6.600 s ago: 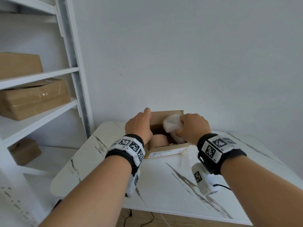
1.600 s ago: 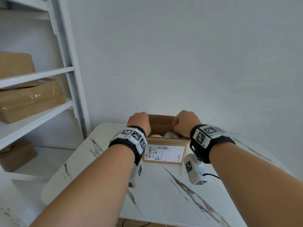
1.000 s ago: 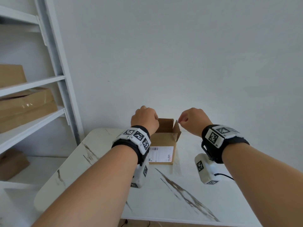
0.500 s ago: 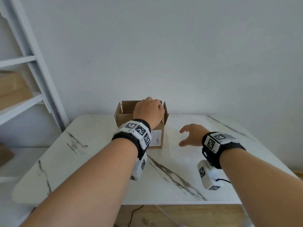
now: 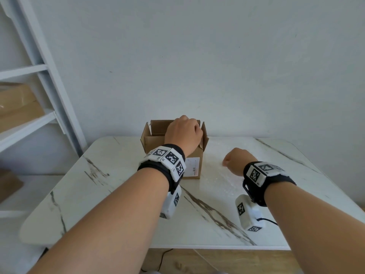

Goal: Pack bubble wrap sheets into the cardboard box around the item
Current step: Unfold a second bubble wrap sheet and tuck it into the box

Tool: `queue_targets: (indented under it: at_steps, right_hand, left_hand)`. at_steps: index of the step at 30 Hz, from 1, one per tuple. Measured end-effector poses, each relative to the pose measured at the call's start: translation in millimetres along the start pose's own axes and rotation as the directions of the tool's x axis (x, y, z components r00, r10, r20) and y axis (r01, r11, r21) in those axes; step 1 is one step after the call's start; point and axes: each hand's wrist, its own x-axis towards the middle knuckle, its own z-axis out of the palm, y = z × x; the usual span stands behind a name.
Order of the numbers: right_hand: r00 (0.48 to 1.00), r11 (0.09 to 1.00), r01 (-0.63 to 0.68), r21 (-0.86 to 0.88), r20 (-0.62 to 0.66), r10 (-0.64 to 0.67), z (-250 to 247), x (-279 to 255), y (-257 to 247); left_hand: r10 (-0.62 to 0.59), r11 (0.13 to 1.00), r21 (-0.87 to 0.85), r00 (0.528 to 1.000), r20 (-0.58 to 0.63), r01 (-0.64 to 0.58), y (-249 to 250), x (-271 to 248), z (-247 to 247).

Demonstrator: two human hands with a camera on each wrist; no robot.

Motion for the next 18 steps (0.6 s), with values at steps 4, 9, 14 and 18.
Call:
queue_targets:
  at_steps: [4,9,14,18]
  right_hand:
    - [0.99,0.996,-0.019,0.087,-0.136,0.031,-23.3,-6.6,0.1]
    - [0.913,0.968,0.05,0.246,-0.405,0.055,-65.0,-27.1,-10.2]
    - [0.779,0.9,0.32,0.296,-0.623,-0.072,-104.6,-53.3,-41.5]
    - [0.645,0.83,0.554,0.069,-0.666,-0.375,-110.7,-70.8,-67.8]
  left_hand:
    - [-0.038,0.994,-0.098,0.999,0.017,0.039,2.3,-0.4,-10.0]
    - [-0.118,0.969,-0.217,0.993,0.005,0.117,5.8,0.6,-27.5]
    - [-0.222,0.87,-0.45,0.975,0.005,0.201,21.9,10.1,-58.9]
    - [-0.27,0.48,-0.784,0.916,0.296,0.394,28.3,20.6,-84.0]
